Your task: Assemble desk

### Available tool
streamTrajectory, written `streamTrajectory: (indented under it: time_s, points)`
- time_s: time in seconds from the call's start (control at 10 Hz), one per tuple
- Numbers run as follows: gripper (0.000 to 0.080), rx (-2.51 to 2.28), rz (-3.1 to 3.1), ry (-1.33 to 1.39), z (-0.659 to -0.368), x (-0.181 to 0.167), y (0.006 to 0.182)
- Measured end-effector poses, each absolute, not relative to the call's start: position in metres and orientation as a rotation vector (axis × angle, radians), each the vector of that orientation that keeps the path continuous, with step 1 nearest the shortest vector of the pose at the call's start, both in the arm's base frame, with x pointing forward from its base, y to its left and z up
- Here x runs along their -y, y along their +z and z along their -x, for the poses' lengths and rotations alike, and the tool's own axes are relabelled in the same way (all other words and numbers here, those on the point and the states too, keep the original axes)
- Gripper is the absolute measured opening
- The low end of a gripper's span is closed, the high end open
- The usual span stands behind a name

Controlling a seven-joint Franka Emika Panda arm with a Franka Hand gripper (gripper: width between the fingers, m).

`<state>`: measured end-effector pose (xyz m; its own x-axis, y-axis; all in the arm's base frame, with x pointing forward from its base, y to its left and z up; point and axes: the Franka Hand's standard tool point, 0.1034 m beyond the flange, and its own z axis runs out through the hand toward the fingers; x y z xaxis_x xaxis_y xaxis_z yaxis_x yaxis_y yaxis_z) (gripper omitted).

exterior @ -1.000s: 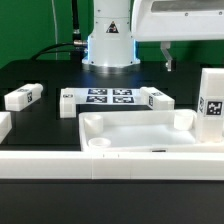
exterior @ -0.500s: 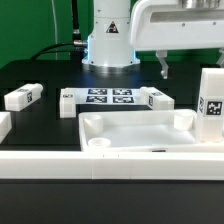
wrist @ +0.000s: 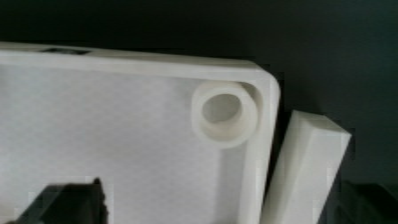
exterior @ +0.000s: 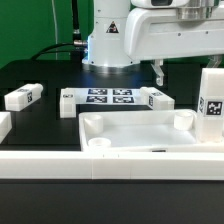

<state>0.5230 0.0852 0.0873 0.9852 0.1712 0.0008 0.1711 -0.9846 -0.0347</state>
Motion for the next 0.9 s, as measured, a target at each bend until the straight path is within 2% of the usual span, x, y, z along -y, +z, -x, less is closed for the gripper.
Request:
streamTrajectory:
  time_s: [0.2,0.5,0.9]
  points:
    - [0.0648,0.288,3.097,-0.01,-0.52,-0.085,0.085]
    - [0.0648,0.358,3.099,-0.029,-0.475,-0.076,0.064]
    - [0.0648,0.355,3.099,-0.001,-0.472,-0.075,0.062]
